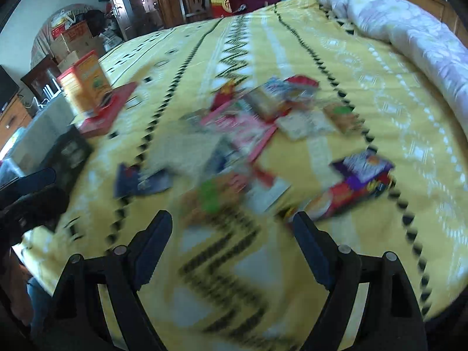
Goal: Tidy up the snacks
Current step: 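Move both grippers back toward the snack pile on the bed, then grasp a dark blue packet from the bed with the left gripper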
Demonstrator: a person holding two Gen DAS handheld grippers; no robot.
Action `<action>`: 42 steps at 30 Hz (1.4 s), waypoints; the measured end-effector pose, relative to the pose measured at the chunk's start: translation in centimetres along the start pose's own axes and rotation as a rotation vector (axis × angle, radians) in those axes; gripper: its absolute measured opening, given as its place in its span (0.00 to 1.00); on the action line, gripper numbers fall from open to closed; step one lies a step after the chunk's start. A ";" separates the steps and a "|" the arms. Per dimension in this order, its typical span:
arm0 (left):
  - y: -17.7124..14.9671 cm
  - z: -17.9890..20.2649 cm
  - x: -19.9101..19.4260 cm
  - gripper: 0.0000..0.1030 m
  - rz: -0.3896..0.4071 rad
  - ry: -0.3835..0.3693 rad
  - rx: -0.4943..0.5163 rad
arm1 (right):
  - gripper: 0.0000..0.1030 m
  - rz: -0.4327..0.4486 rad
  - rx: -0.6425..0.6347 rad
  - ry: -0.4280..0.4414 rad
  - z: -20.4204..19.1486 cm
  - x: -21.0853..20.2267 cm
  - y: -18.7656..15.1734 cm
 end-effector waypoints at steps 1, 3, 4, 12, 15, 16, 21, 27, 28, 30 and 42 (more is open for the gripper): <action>-0.2 -0.2 1.5 1.00 -0.002 0.025 -0.011 | 0.86 0.010 -0.007 -0.004 0.7 1.0 0.5; -1.4 -0.8 5.3 1.00 -0.054 0.109 -0.023 | 1.00 0.003 -0.046 -0.051 1.9 4.2 0.5; -2.5 -1.2 7.5 1.00 -0.103 0.111 -0.034 | 1.00 0.025 -0.025 0.015 2.6 5.0 0.2; -2.9 -0.9 7.5 1.00 -0.029 0.158 -0.025 | 1.00 0.073 0.022 0.089 4.0 3.8 0.8; -3.0 -0.7 7.8 1.00 -0.025 0.168 -0.020 | 1.00 0.090 -0.038 -0.021 4.5 3.3 0.9; -3.0 -0.7 7.6 1.00 -0.024 0.168 -0.021 | 1.00 0.080 -0.032 -0.023 4.6 3.5 0.6; -2.7 -0.5 7.2 1.00 -0.024 0.171 -0.024 | 1.00 0.042 -0.033 0.026 4.9 5.9 0.6; -2.8 -0.6 7.1 1.00 -0.023 0.169 -0.025 | 1.00 0.050 -0.019 0.045 5.1 5.5 0.3; -2.7 -0.6 7.2 1.00 -0.024 0.169 -0.025 | 1.00 0.049 -0.012 0.040 5.0 5.5 0.3; -2.6 -0.6 7.2 1.00 -0.026 0.171 -0.026 | 1.00 0.053 -0.007 0.027 4.6 5.7 0.5; -2.4 -0.7 7.5 1.00 -0.021 0.182 -0.030 | 1.00 0.066 0.033 0.087 4.3 6.7 1.3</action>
Point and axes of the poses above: each gripper's, at about its wrist camera, not at the fingertips, and x roughly the way its jaws point, z to its right, y to its top, the point moved 2 cm from there along x, roughly the way its jaws point, and after that the axes turned 12 degrees about x, right-handed, at the moved point
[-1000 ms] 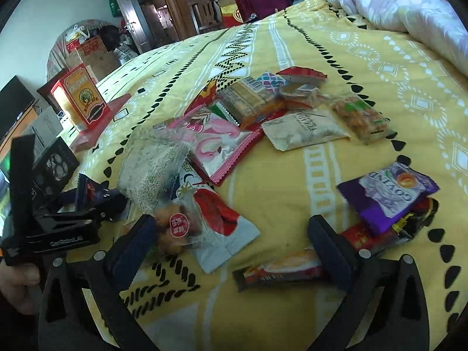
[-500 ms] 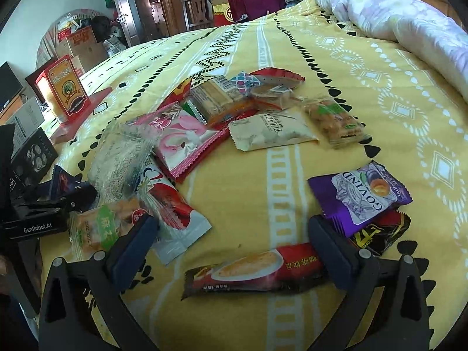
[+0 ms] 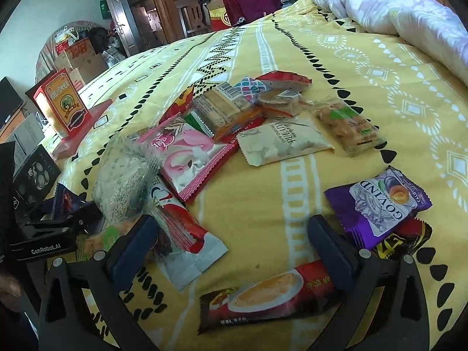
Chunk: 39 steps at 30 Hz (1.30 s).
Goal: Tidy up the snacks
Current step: 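Grasp a dark blue packet from the bed with the left gripper, then grasp an orange snack packet with green label with the right gripper while the left holds the blue packet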
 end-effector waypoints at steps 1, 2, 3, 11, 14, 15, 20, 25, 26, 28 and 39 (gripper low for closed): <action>-0.1 -0.1 0.0 1.00 -0.002 -0.004 -0.002 | 1.00 -0.001 0.000 0.001 0.0 0.0 0.0; 0.0 -0.1 -0.1 1.00 -0.006 -0.011 -0.005 | 1.00 -0.004 0.000 0.000 0.0 0.0 0.0; -0.1 -0.3 -0.2 1.00 -0.012 -0.027 -0.007 | 1.00 -0.019 -0.002 -0.005 -0.1 0.0 0.1; -1.8 -0.5 -2.8 0.95 -0.051 -0.135 0.055 | 0.97 -0.017 -0.004 0.033 -2.0 -7.6 -0.5; -0.4 0.0 -4.0 0.79 -0.023 -0.214 0.059 | 0.97 -0.030 0.022 0.065 -1.9 -9.0 -1.5; 0.4 0.5 -4.4 0.79 -0.009 -0.231 0.093 | 0.97 -0.035 0.033 0.071 -1.7 -9.4 -1.7; 1.5 0.4 -3.7 0.83 -0.031 -0.194 0.194 | 0.97 -0.083 0.064 0.126 -1.4 -9.8 -3.0; 0.5 -1.2 -1.2 0.89 -0.100 -0.180 0.052 | 0.98 -0.125 0.069 0.159 -1.4 -9.3 -3.7; 0.5 -0.9 -1.1 0.89 -0.092 -0.165 0.052 | 0.98 -0.126 0.066 0.161 -1.5 -9.2 -3.8; 0.4 -0.1 -1.2 0.78 -0.082 -0.129 0.072 | 0.98 -0.132 0.059 0.154 -1.5 -8.9 -4.1; -1.4 -2.6 -6.7 0.24 -0.031 -0.250 -0.032 | 0.83 -0.195 -0.030 0.245 -4.5 -7.9 -4.7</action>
Point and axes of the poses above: each gripper's, at about its wrist camera, not at the fingertips, and x roughly the way its jaws point, z to its right, y to its top, the point moved 2 cm from there along x, roughly the way its jaws point, and after that the axes turned 12 degrees about x, right-handed, at the moved point
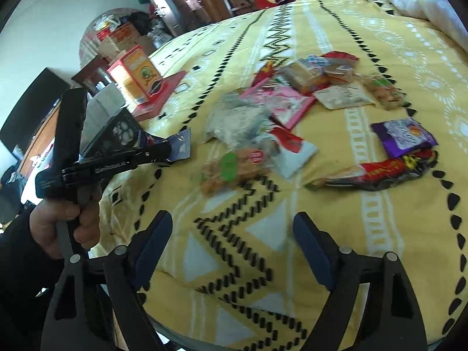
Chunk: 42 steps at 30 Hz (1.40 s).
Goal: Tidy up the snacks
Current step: 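Grasp an orange snack packet with green label with the right gripper while the left holds the blue packet, then carry the blue packet and orange snack packet over the glass bowl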
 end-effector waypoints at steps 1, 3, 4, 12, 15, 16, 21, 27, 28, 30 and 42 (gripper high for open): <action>-0.4 -0.1 -0.7 0.24 0.006 -0.006 -0.010 | 0.83 0.002 -0.002 0.001 -0.4 0.5 0.2; -0.7 -0.1 -1.4 0.24 0.010 -0.015 -0.014 | 0.83 0.007 -0.014 -0.010 -1.0 1.6 0.7; -0.7 0.0 -1.7 0.24 0.011 -0.022 -0.014 | 0.83 0.010 -0.024 -0.023 -1.4 2.2 0.9; -0.9 -0.1 -2.3 0.24 0.007 -0.037 -0.003 | 0.93 0.063 -0.197 -0.255 -3.2 6.0 2.6; -1.1 0.1 -2.3 0.24 0.004 -0.052 0.001 | 0.95 0.036 -0.220 -0.273 -2.9 7.3 2.4; -1.2 0.2 -2.2 0.24 0.001 -0.056 0.003 | 0.95 0.033 -0.232 -0.280 -2.8 7.6 2.3; -1.3 0.5 -2.5 0.23 -0.003 -0.076 0.005 | 0.54 -0.003 -0.229 -0.246 -3.4 7.2 1.9; -1.3 0.1 -3.3 0.23 0.010 -0.079 0.003 | 0.34 -0.033 -0.199 -0.116 -4.7 5.6 0.6; -1.3 -0.1 -3.3 0.23 0.011 -0.077 -0.001 | 0.34 -0.037 -0.184 -0.101 -4.7 5.4 0.4; -1.4 -0.5 -3.3 0.23 0.011 -0.081 -0.004 | 0.34 -0.042 -0.141 -0.069 -4.3 5.0 0.3; -1.2 -0.5 -0.2 0.39 -0.031 -0.108 0.038 | 0.62 -0.063 0.389 0.218 0.9 6.1 1.8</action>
Point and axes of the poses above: each gripper's, at about its wrist camera, not at the fingertips, and x roughly the way its jaws point, z to its right, y to its top, the point moved 2 cm from there along x, roughly the way its jaws point, and after that the axes turned 12 degrees about x, right-handed, at the moved point
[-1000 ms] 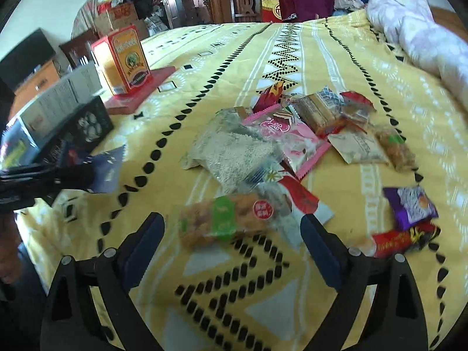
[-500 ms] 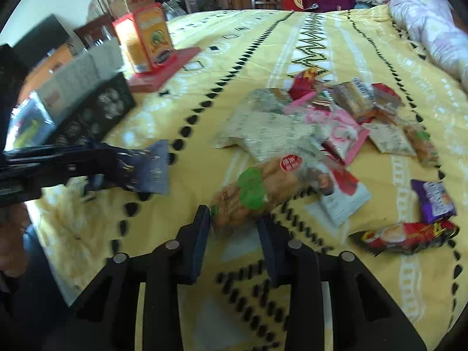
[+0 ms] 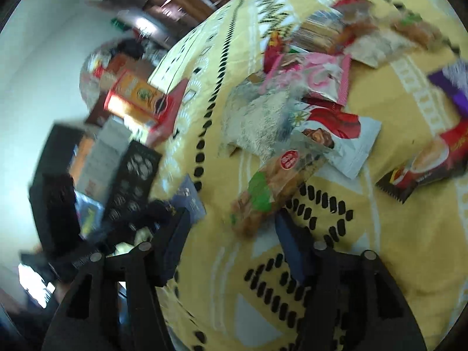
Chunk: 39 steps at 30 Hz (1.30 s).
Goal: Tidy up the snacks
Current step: 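Carry the blue packet and orange snack packet over the glass bowl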
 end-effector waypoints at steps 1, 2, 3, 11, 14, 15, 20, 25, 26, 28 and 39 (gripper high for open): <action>-0.1 0.0 0.5 0.40 -0.003 0.007 0.008 | 0.62 0.005 0.025 0.006 0.3 0.0 0.1; -0.1 0.0 1.0 0.40 -0.016 0.013 0.019 | 0.61 0.006 0.038 -0.001 0.4 0.3 0.3; -0.3 0.1 1.7 0.39 -0.039 0.025 0.038 | 0.56 0.008 0.034 -0.021 0.3 0.7 0.4; -0.6 2.0 0.6 0.23 -0.006 0.066 0.102 | 0.21 0.053 0.041 -0.098 0.1 1.0 1.4; -0.4 1.5 -1.2 0.23 0.030 0.045 0.070 | 0.20 0.071 0.018 -0.094 -0.7 -0.3 1.1; -0.1 1.4 -1.9 0.23 0.049 0.040 0.057 | 0.20 0.078 0.005 -0.093 -1.2 -0.8 1.0; 1.2 0.2 -6.3 0.23 0.156 0.024 -0.006 | 0.19 0.124 -0.033 -0.078 -3.2 -3.7 0.6; 2.4 -1.3 -12.5 0.23 0.284 0.046 -0.046 | 0.18 0.162 -0.091 -0.054 -6.9 -5.8 0.6; 2.6 -1.8 -13.6 0.23 0.304 0.053 -0.059 | 0.18 0.171 -0.107 -0.045 -7.9 -6.2 0.7; 2.6 -3.5 -16.3 0.23 0.351 0.078 -0.095 | 0.18 0.176 -0.133 -0.017 -10.2 -6.5 0.8; -1.1 -14.9 -26.8 0.23 0.500 0.278 -0.331 | 0.18 0.072 -0.346 0.189 -26.8 -1.9 -1.4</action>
Point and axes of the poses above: each gripper's, at about its wrist camera, not at the fingertips, and x roughly the way its jaws point, z to its right, y to its top, the point moved 2 cm from there along x, roughly the way its jaws point, and after that the axes turned 12 degrees about x, right-handed, at the moved point
